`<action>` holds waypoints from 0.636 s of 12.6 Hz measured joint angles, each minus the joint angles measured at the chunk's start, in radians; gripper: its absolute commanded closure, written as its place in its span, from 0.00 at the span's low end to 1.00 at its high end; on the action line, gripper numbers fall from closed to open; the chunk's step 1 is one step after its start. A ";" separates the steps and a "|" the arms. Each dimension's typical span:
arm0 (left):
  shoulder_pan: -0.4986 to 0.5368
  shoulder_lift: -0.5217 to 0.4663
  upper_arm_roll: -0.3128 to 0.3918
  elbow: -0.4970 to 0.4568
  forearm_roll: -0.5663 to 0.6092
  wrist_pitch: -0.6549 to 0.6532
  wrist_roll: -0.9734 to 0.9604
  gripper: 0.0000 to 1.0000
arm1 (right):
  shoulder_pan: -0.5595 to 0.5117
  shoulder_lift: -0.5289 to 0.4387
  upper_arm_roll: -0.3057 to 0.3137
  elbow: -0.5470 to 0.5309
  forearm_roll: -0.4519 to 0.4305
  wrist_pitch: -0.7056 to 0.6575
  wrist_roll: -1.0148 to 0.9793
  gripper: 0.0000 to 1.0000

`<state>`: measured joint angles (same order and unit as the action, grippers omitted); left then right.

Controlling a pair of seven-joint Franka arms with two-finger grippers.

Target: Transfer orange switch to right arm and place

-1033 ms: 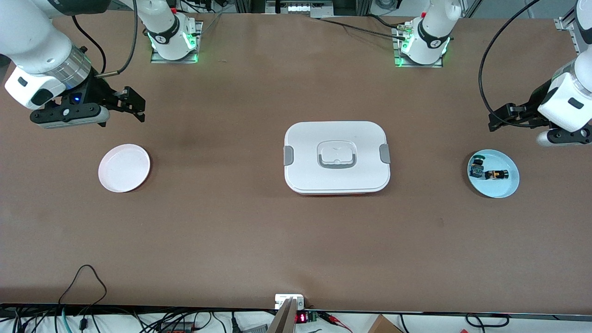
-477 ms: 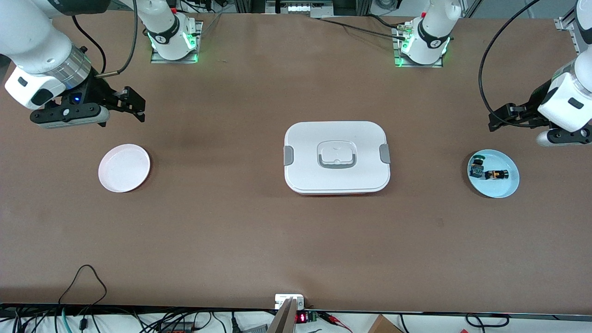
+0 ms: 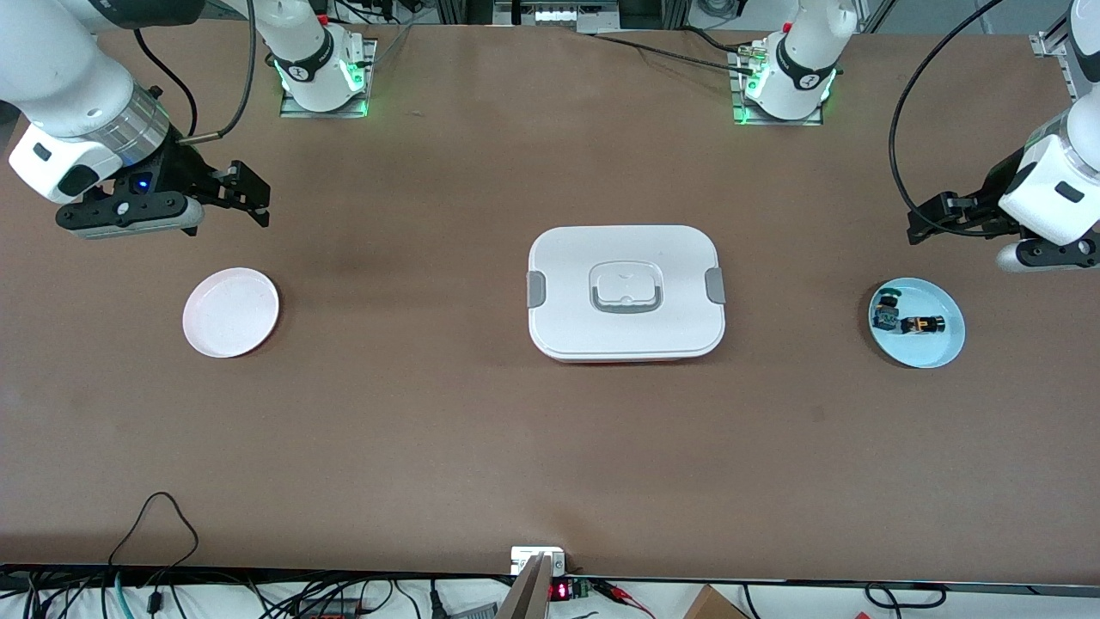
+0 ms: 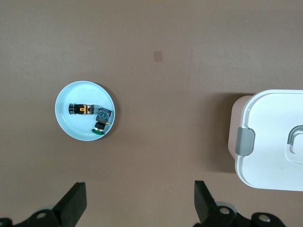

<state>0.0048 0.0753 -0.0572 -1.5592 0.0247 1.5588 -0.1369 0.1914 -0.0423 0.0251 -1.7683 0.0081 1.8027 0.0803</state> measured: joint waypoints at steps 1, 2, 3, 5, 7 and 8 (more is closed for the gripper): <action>0.000 0.000 0.000 0.000 0.000 0.000 0.000 0.00 | 0.000 0.000 0.000 0.000 0.000 0.000 0.000 0.00; 0.000 0.000 0.000 0.000 0.000 -0.002 0.000 0.00 | 0.000 0.000 0.000 0.000 0.000 0.000 0.000 0.00; 0.000 0.001 -0.001 0.000 0.000 -0.007 -0.001 0.00 | 0.000 0.000 0.000 0.000 0.000 0.000 0.000 0.00; 0.000 0.002 -0.001 0.000 0.000 -0.015 -0.002 0.00 | 0.000 0.000 0.000 0.000 0.000 0.000 0.000 0.00; 0.000 0.003 -0.001 0.000 0.000 -0.016 -0.002 0.00 | 0.000 0.000 0.000 0.000 0.000 0.000 0.000 0.00; 0.000 0.005 0.000 0.000 0.000 -0.018 -0.001 0.00 | 0.000 0.000 0.000 0.000 0.000 0.000 0.000 0.00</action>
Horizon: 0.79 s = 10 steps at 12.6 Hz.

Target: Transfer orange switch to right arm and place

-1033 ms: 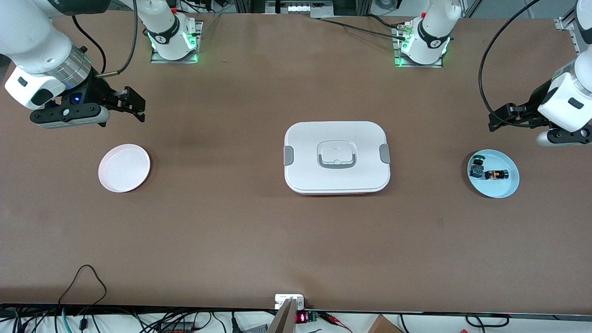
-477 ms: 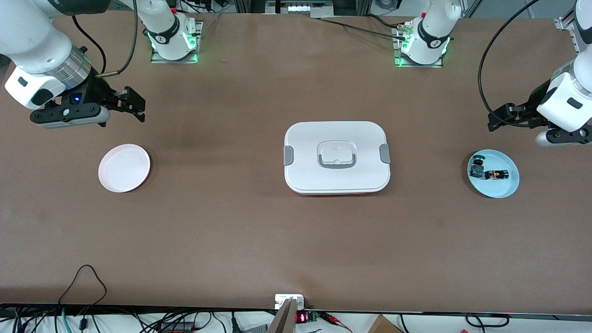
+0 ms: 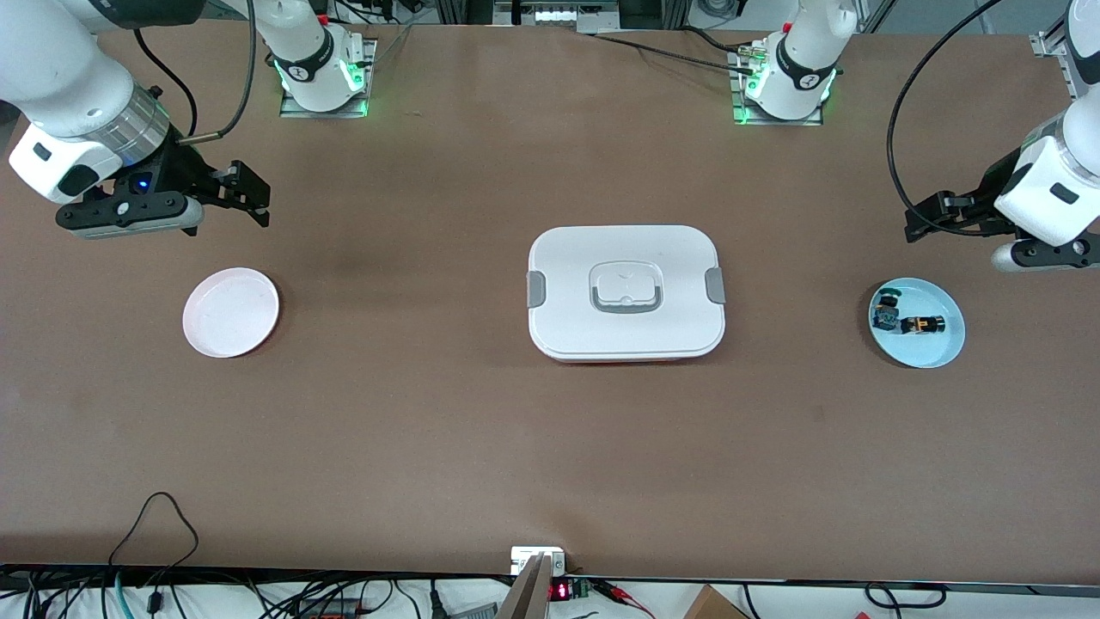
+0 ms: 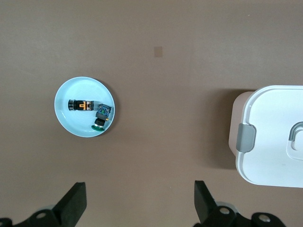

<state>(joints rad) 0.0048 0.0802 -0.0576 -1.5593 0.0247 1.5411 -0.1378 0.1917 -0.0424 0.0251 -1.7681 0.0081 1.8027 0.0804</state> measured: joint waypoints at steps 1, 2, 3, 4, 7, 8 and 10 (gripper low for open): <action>0.000 0.005 0.001 0.000 0.000 -0.002 0.007 0.00 | 0.000 0.000 0.000 0.000 0.000 0.000 0.000 0.00; 0.001 0.012 0.003 0.000 0.004 -0.002 0.016 0.00 | 0.000 0.000 0.000 0.000 0.000 0.000 0.000 0.00; 0.007 0.021 0.004 0.000 0.023 -0.001 0.026 0.00 | 0.000 0.000 0.000 0.000 0.000 0.000 0.000 0.00; 0.016 0.037 0.005 -0.001 0.055 -0.001 0.034 0.00 | 0.000 0.000 0.000 0.000 0.000 0.000 0.000 0.00; 0.032 0.118 0.007 -0.002 0.104 0.041 0.056 0.00 | 0.000 0.000 0.000 0.000 0.000 0.000 0.000 0.00; 0.041 0.147 0.007 -0.002 0.114 0.076 0.071 0.00 | 0.000 0.000 0.000 0.001 0.000 0.000 0.000 0.00; 0.091 0.205 0.009 -0.002 0.118 0.143 0.121 0.00 | 0.000 0.000 -0.001 0.003 0.000 0.000 0.000 0.00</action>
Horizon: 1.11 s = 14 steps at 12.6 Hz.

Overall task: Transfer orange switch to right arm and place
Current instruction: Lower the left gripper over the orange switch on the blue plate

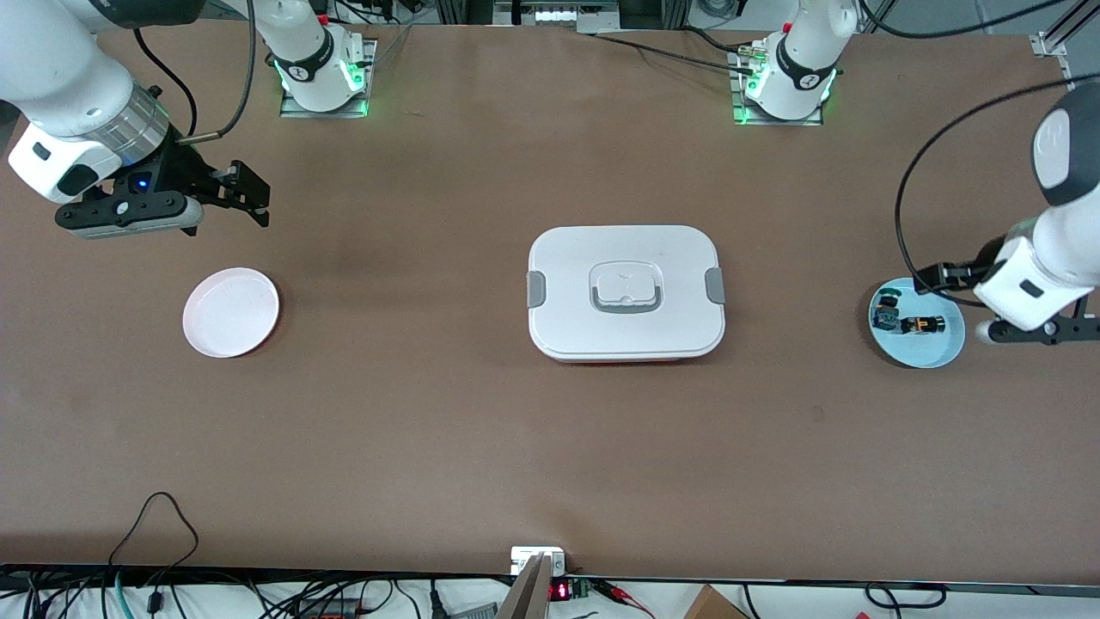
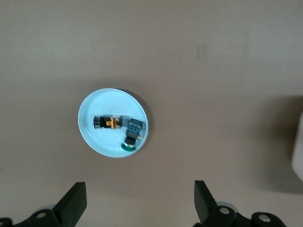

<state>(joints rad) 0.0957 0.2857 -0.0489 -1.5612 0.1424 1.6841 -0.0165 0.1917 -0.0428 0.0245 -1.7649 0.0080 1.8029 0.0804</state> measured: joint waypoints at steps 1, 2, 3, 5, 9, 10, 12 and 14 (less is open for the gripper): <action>0.032 0.027 0.001 0.000 0.000 0.032 0.037 0.00 | 0.000 0.000 0.000 0.002 0.000 0.000 0.000 0.00; 0.063 0.050 0.002 0.000 0.000 0.066 0.080 0.00 | 0.000 0.000 0.000 0.002 0.000 0.001 0.000 0.00; 0.088 0.068 0.002 0.000 0.000 0.100 0.123 0.00 | 0.000 0.005 0.000 0.002 0.000 0.005 0.000 0.00; 0.124 0.098 0.003 -0.003 0.000 0.167 0.186 0.00 | 0.003 0.042 0.000 0.001 0.000 0.013 -0.001 0.00; 0.203 0.138 0.005 -0.123 0.000 0.426 0.281 0.00 | 0.023 0.160 0.001 0.003 0.000 -0.039 -0.013 0.00; 0.225 0.142 0.005 -0.169 0.000 0.502 0.295 0.00 | 0.029 0.162 0.002 0.014 0.000 -0.048 -0.016 0.00; 0.251 0.146 0.005 -0.258 0.000 0.625 0.306 0.00 | 0.036 0.147 0.002 0.054 0.000 -0.080 -0.018 0.00; 0.256 0.146 0.005 -0.331 0.000 0.710 0.307 0.00 | 0.034 0.130 -0.004 0.091 0.000 -0.119 -0.031 0.00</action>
<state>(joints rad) 0.3521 0.4315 -0.0440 -1.8918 0.1428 2.3942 0.2904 0.2256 0.0876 0.0204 -1.6738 0.0082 1.6836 0.0497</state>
